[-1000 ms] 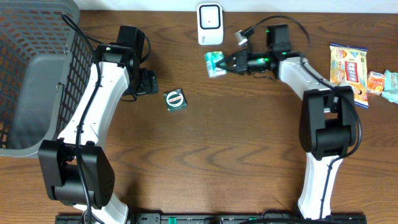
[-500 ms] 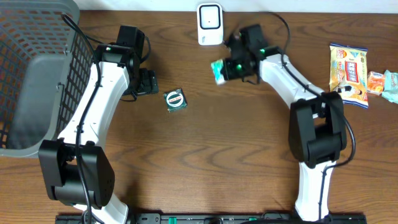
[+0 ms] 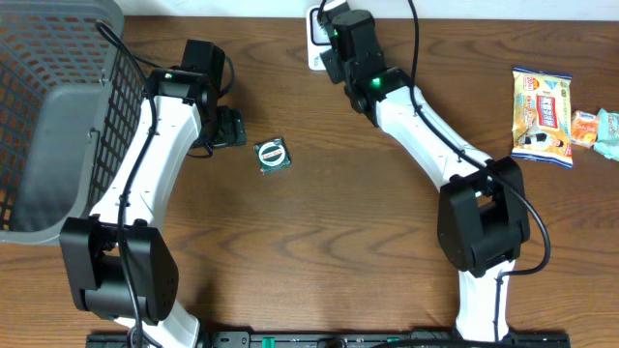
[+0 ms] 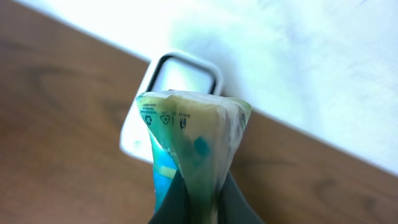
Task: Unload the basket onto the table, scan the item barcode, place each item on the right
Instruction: 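Raise the tissue pack up to the white scanner, then carry the teal tissue pack rightward to the table's right edge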
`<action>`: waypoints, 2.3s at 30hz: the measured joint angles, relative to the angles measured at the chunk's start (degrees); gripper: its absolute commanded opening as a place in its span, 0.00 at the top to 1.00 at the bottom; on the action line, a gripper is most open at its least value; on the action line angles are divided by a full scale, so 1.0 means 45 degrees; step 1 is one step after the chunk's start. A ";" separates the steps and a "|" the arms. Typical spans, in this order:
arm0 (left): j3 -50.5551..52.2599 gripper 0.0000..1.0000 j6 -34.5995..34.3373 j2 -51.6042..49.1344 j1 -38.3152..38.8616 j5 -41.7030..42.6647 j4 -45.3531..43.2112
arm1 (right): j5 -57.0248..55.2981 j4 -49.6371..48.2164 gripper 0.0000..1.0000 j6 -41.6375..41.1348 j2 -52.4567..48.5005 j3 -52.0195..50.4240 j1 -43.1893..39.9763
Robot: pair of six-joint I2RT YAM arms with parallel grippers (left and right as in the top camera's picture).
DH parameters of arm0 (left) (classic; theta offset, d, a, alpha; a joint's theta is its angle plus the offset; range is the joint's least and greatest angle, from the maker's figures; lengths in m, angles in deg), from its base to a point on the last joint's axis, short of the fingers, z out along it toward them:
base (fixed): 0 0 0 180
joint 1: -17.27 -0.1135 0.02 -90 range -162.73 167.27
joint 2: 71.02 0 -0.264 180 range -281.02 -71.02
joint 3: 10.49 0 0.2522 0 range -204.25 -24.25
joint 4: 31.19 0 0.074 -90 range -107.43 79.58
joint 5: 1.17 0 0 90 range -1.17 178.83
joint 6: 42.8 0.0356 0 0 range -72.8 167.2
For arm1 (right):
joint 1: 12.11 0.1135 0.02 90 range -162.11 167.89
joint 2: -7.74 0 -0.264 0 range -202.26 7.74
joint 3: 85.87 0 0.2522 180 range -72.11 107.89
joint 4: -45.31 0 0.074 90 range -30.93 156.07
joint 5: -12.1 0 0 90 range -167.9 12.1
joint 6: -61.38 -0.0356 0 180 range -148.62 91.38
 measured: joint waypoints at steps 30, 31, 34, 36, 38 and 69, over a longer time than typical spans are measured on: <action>0.0000 0.02 0.0000 0.0000 0.0000 0.0005 0.0000 | -0.1146 0.0083 0.99 0.4537 -0.5013 0.5625 -0.0136; 0.0000 0.02 0.0000 0.0005 0.0000 0.0005 0.0000 | -0.1195 0.0107 0.99 0.4745 -0.5013 0.5654 -0.0131; 0.0000 0.02 0.0000 0.0000 0.0000 0.0005 0.0000 | -0.1341 0.0243 0.99 0.5037 -0.5013 0.5654 -0.0087; 0.0000 0.02 0.0000 0.0000 0.0000 0.0005 0.0000 | -0.1472 0.0253 0.99 0.5008 -0.5013 0.5659 -0.0078; 0.0000 0.02 0.0000 0.0005 0.0000 0.0000 0.0000 | -0.1564 0.0311 0.99 0.4794 -0.5013 0.5678 -0.0049; 0.0000 0.02 0.0000 0.0000 0.0000 0.0000 0.0005 | -0.1719 1.2298 0.98 -0.2103 -0.1977 0.5984 -0.9729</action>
